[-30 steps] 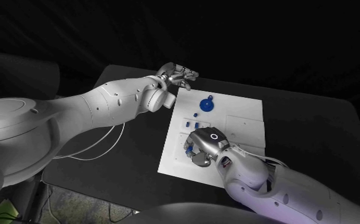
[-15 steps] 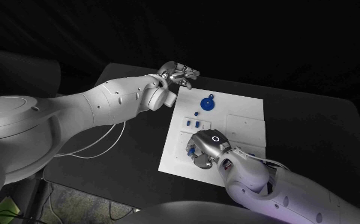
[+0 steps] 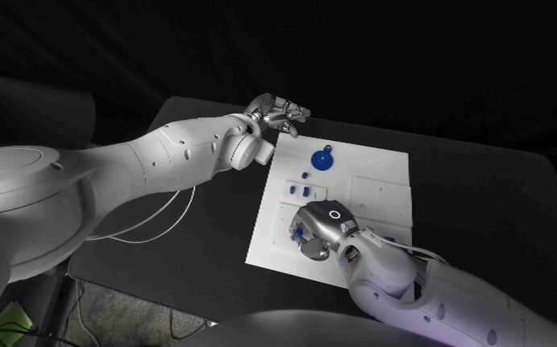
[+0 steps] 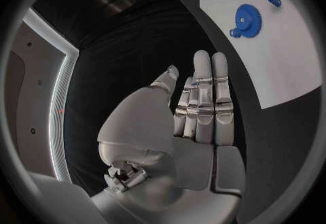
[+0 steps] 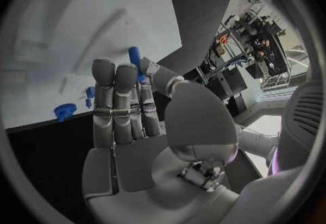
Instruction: Assemble the parts on the task board
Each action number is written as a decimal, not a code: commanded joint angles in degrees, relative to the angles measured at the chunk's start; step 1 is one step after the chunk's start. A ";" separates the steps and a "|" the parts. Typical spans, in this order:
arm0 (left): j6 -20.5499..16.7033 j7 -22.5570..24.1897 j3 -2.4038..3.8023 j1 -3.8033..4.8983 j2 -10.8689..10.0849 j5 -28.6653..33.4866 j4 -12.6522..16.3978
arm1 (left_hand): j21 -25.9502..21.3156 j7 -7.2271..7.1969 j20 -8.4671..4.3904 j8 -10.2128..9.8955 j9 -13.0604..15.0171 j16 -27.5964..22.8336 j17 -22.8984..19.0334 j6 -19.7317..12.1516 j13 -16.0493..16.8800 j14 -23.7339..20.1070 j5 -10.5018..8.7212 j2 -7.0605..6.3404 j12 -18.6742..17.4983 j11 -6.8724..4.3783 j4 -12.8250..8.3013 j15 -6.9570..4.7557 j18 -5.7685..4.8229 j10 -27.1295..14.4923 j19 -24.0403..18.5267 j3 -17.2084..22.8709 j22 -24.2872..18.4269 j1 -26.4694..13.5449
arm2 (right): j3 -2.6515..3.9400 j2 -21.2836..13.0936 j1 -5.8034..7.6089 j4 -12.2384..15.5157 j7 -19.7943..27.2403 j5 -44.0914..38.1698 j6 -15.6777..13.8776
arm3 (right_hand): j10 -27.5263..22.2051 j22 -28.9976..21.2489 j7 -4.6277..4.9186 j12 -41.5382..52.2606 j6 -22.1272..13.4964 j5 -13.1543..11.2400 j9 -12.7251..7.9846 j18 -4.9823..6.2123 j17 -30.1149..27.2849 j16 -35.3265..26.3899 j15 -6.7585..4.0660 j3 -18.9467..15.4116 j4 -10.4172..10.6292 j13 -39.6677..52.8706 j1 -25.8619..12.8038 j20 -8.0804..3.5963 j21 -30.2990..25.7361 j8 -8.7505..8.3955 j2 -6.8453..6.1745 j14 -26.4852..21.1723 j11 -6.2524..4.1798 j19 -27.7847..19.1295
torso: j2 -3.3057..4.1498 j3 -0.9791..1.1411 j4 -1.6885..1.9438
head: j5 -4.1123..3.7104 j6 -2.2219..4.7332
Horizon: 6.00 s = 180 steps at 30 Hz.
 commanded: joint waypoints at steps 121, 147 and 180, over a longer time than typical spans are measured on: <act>-0.09 3.70 -0.29 -0.75 -5.41 1.94 2.99 | -0.15 -0.08 0.12 0.00 0.01 -0.31 -0.26 -0.13 0.14 -0.17 -1.67 -2.22 -0.07 -0.12 2.67 0.26 -0.76 0.05 -0.17 -4.97 -0.76 -4.96 | 12.75 -21.46 2.49 3.07 -13.64 46.22 14.65 | -2.52 1.30 -2.87 48.46 -3.80 0.71 22.90 -1.52 14.42 11.11 -2.34 -13.98 17.22 59.40 -11.92 -1.89 7.51 0.52 -4.37 -0.66 -7.07 2.60 | -4.05 0.82 -2.17 | -10.23 1.05; -1.43 3.90 -1.49 -4.83 -6.80 1.81 5.86 | -0.17 0.14 0.15 -0.24 0.00 -0.86 -0.32 -0.92 0.17 0.08 -1.61 -2.22 -0.05 0.02 4.47 0.35 -0.90 -0.24 0.16 -11.48 -2.68 -6.05 | 7.24 -16.19 -0.90 -4.19 -20.71 38.96 18.57 | -1.45 5.44 -2.43 47.71 -6.60 0.11 30.85 -1.68 20.56 12.82 -2.19 -10.15 19.10 64.61 -17.52 -1.88 11.30 0.25 -5.91 0.15 -6.66 2.73 | -10.62 -0.14 -1.98 | -11.66 -3.41; -0.57 3.40 -1.66 -5.34 -7.16 1.78 6.74 | 0.00 0.36 0.26 -0.10 -0.01 -0.79 -0.18 -1.86 0.18 0.05 -1.58 -2.95 -0.03 0.14 5.98 0.43 -0.79 -0.51 0.18 -10.48 -3.17 -6.84 | 4.24 -9.40 -1.66 -11.69 -19.69 34.85 14.85 | -1.77 6.57 -1.93 46.77 -8.08 0.11 30.46 -1.50 21.91 12.13 -1.92 -15.09 24.31 65.73 -16.63 -1.60 11.07 0.26 -6.82 0.42 -6.28 2.86 | -9.68 -0.06 -1.47 | -11.58 -3.41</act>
